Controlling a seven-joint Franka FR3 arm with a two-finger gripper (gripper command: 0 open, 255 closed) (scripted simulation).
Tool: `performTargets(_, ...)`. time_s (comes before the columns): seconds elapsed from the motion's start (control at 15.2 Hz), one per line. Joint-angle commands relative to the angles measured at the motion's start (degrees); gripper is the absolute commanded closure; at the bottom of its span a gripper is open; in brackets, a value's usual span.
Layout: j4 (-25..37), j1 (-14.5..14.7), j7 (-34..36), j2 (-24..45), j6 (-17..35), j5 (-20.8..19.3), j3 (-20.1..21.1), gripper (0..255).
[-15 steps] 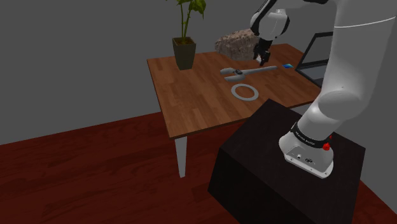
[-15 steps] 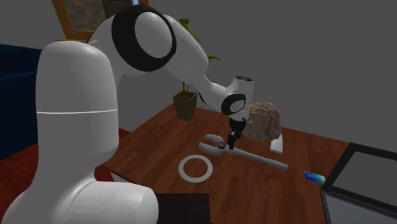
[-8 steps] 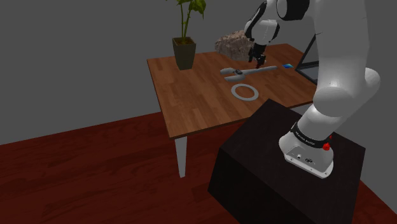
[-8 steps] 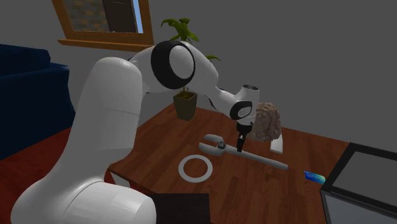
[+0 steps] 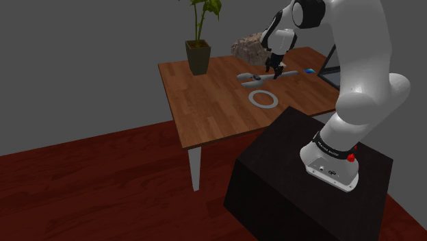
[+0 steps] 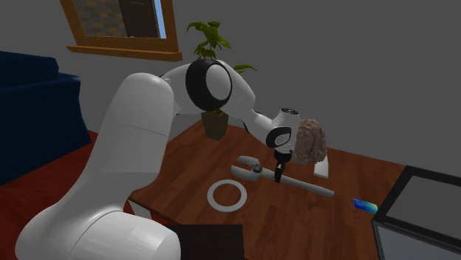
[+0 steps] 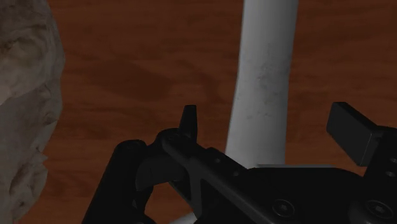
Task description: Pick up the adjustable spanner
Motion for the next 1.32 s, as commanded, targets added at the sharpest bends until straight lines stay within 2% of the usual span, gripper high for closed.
performTargets(0.0, 0.2, -0.1, -0.1, 0.3, 0.1, 0.1, 0.1, 255)
performTargets(0.59, 0.2, -0.1, -0.1, 0.3, 0.1, 0.1, 0.1, 255)
performTargets(1.25, -0.8, 2.1, 1.7, -5.2, -4.3, -3.0, -2.9, 255)
